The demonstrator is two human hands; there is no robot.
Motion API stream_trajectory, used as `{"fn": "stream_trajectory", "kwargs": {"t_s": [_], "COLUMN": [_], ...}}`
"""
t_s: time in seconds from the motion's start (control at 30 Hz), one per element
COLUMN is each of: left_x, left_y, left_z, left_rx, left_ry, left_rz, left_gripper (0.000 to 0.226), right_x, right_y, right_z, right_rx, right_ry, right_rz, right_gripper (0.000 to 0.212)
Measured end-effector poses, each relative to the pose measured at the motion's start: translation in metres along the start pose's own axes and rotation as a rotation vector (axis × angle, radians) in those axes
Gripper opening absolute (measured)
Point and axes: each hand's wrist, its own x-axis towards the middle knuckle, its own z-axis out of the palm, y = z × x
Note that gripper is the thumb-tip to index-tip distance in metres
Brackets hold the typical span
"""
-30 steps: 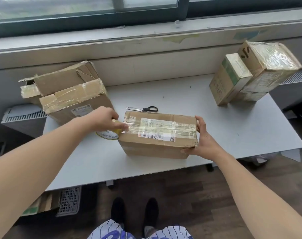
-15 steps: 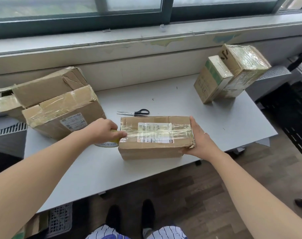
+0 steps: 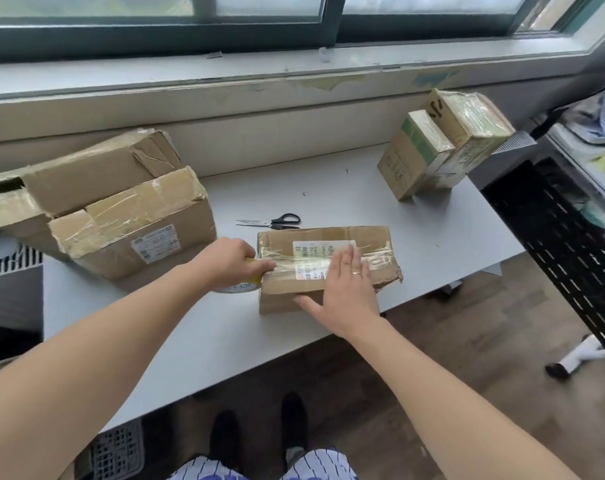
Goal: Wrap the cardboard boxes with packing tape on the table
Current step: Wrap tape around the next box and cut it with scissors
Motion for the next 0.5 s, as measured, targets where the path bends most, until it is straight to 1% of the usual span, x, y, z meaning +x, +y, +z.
{"fn": "stream_trajectory", "kwargs": {"t_s": [0.1,0.2,0.3,0.37,0.43,0.5], "left_x": [0.0,-0.005,-0.015,-0.021,-0.025,-0.03], "left_y": [-0.001,-0.01,-0.022,-0.025,-0.025,-0.025], "left_z": [0.002,-0.001,-0.003,-0.004,-0.006,-0.01], "left_rx": [-0.026,-0.063,-0.093,-0.103,-0.149,-0.223], "left_ry": [-0.015,-0.035,-0.078,-0.073,-0.069,-0.073], "left_rz": [0.017,0.008,-0.015,-0.012,0.023,0.073], "left_gripper": [0.065,0.068,0.07,0.069,0.064,0.054], "right_x": [-0.004,-0.006,-0.008,-0.006,-0.004,-0.002], "right_y": [-0.059,-0.097,-0.096,-0.087,-0.08,-0.069], "right_z": [-0.002,-0.005,-0.011,-0.015,-0.019,-0.024], "right_rx": [0.09,0.126,0.073,0.067,0.083,0.073], "right_ry": [-0.029,0.007,-0.001,-0.011,-0.028,-0.025], "right_rz": [-0.088,-0.151,-0.266,-0.316,-0.325,-0.297], "right_gripper": [0.118,0.115,0.112,0.111,0.111,0.113]}}
